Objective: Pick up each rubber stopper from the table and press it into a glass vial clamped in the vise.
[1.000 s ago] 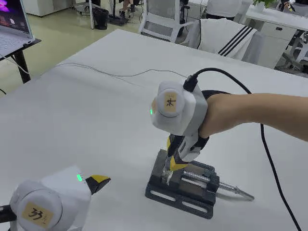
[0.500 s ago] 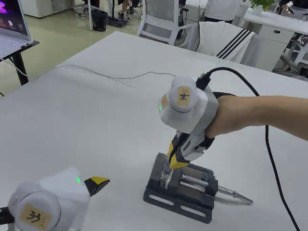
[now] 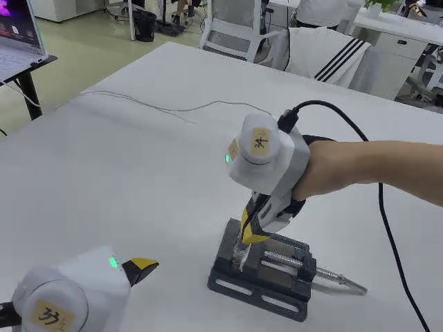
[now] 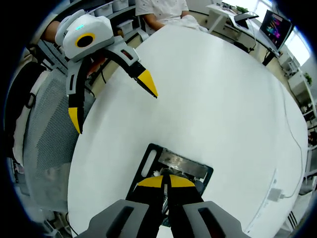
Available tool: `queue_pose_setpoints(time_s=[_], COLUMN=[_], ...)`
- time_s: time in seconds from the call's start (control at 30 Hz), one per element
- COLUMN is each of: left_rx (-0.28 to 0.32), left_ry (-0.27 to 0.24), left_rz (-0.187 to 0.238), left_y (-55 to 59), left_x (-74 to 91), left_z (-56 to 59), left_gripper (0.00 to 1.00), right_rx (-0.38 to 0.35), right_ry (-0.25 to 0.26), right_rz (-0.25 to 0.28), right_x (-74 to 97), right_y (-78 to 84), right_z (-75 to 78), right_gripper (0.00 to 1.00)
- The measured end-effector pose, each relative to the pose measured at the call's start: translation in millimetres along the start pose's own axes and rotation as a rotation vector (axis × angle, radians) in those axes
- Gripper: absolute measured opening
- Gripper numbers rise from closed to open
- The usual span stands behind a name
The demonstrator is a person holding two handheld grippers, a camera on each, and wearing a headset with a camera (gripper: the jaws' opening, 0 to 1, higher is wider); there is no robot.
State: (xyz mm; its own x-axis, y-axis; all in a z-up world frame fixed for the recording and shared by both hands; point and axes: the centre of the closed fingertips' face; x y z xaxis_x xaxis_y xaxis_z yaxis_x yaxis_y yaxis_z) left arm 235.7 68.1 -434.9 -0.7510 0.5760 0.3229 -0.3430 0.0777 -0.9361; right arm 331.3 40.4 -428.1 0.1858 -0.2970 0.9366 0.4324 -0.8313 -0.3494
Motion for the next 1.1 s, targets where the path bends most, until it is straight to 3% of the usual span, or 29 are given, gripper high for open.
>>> queue_pose_setpoints(time_s=[0.53, 0.67, 1.1], left_rx=[0.024, 0.030, 0.045], left_ry=[0.011, 0.006, 0.006], left_rz=[-0.002, -0.001, 0.025], left_y=[7.0, 7.6, 0.1], left_x=[-6.8, -7.8, -16.0], left_z=[0.4, -3.2, -7.9], left_gripper=[0.92, 0.92, 0.92], right_rx=[-0.031, -0.089, -0.181], right_ry=[-0.027, -0.030, -0.052], right_rz=[0.000, -0.010, -0.025], right_x=[-0.8, -1.4, -3.5], right_y=[0.7, 1.4, 3.3], right_z=[1.1, 1.2, 5.4], right_gripper=[0.00, 0.00, 0.00])
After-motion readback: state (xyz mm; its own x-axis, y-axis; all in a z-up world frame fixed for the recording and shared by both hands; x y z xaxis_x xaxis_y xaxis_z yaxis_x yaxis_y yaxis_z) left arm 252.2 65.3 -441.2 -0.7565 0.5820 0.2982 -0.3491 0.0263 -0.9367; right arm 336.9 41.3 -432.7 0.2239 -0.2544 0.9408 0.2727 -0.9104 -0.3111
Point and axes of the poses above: the centre of the closed fingertips' face, and the gripper's own axes: x roughly backward along the fingers, z roughly to its right, y roughly out of its underside, and after that the axes turned 9 degrees about z, right-handed
